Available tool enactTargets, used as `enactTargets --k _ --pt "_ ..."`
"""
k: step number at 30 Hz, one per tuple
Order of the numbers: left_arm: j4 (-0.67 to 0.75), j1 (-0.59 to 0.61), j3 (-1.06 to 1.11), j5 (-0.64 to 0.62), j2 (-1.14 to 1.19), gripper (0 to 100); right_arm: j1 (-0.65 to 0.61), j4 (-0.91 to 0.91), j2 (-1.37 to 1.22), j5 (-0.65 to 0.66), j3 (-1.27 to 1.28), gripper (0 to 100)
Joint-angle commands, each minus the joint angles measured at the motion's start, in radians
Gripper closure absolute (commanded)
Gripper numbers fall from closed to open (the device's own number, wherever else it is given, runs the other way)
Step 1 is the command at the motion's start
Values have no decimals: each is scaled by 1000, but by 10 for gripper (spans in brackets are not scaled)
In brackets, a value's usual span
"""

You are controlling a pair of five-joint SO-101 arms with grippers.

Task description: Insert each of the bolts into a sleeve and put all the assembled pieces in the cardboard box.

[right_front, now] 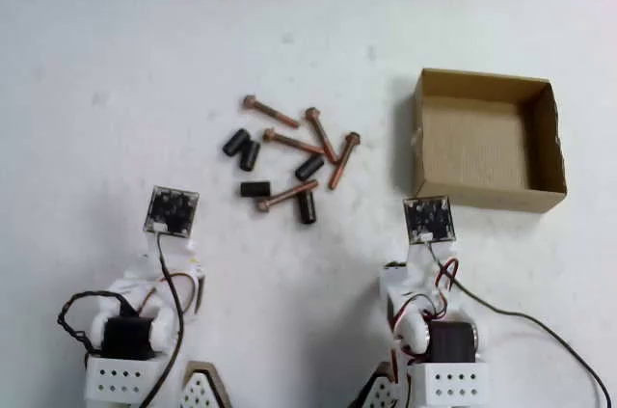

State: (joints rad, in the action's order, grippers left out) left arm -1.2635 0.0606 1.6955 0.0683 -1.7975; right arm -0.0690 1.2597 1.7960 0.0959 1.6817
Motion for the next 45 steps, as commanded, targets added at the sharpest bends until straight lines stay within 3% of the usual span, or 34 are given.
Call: enactTargets --k 1,29,45 --pt "-11 8 -2 -3 -5 976 2 7 4 6 9 980" --pt "-11 8 -2 -3 -5 976 2 7 4 9 9 978" --pt "-11 8 -2 -3 -5 976 -209 -30 5 9 9 978"
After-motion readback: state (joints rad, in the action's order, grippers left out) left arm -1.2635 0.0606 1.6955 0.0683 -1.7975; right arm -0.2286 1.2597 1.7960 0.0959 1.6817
